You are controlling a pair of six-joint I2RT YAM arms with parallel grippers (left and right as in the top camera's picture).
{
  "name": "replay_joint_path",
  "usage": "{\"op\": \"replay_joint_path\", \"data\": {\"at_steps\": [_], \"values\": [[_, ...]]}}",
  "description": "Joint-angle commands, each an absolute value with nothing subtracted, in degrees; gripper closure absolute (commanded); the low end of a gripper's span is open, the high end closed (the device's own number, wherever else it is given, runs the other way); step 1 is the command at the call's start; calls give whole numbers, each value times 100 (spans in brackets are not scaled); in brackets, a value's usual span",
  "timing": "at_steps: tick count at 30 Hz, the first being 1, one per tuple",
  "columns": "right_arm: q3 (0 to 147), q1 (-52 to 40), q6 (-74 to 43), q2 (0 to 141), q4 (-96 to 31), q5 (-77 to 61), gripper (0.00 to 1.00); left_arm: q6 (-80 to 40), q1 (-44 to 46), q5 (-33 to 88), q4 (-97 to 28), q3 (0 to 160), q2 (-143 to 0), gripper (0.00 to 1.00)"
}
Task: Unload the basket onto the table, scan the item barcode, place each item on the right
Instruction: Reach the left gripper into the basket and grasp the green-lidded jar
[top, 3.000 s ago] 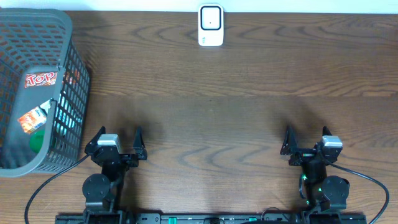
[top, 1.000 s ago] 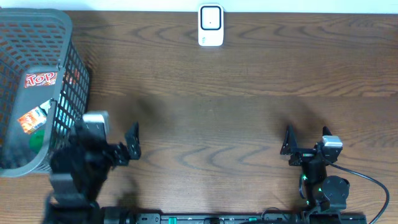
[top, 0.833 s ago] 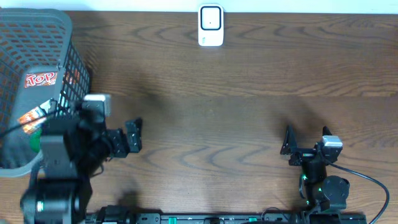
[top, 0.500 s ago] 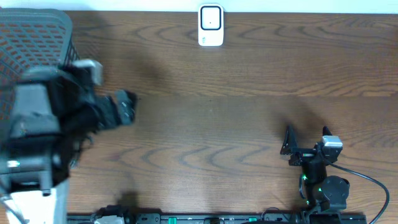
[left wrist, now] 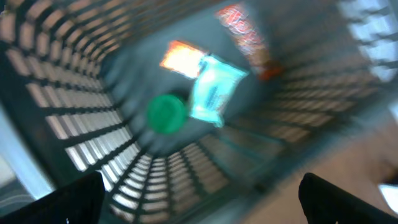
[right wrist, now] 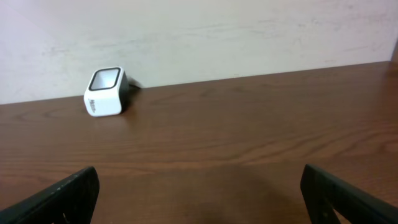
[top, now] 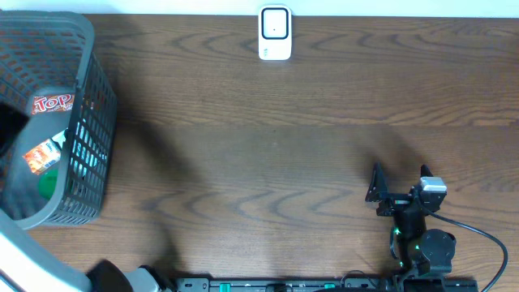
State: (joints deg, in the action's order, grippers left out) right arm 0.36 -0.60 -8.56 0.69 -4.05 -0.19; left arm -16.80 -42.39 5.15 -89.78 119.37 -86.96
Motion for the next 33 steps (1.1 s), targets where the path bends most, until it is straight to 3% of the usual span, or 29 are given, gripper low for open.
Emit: {"op": "replay_joint_path", "data": {"at_steps": [1,12,33], "values": [[32,-47,-915,40,-429,10,1,-1850,-4803,296,-9273,11922,-9253,0],[32,-47,-915,40,-429,12,1,-1267,-4890,294,-8670,11725,-10285,0],[32,-47,-915,40,-429,10,1,-1138,-4670,298,-6488,8403,-10298,0]]}}
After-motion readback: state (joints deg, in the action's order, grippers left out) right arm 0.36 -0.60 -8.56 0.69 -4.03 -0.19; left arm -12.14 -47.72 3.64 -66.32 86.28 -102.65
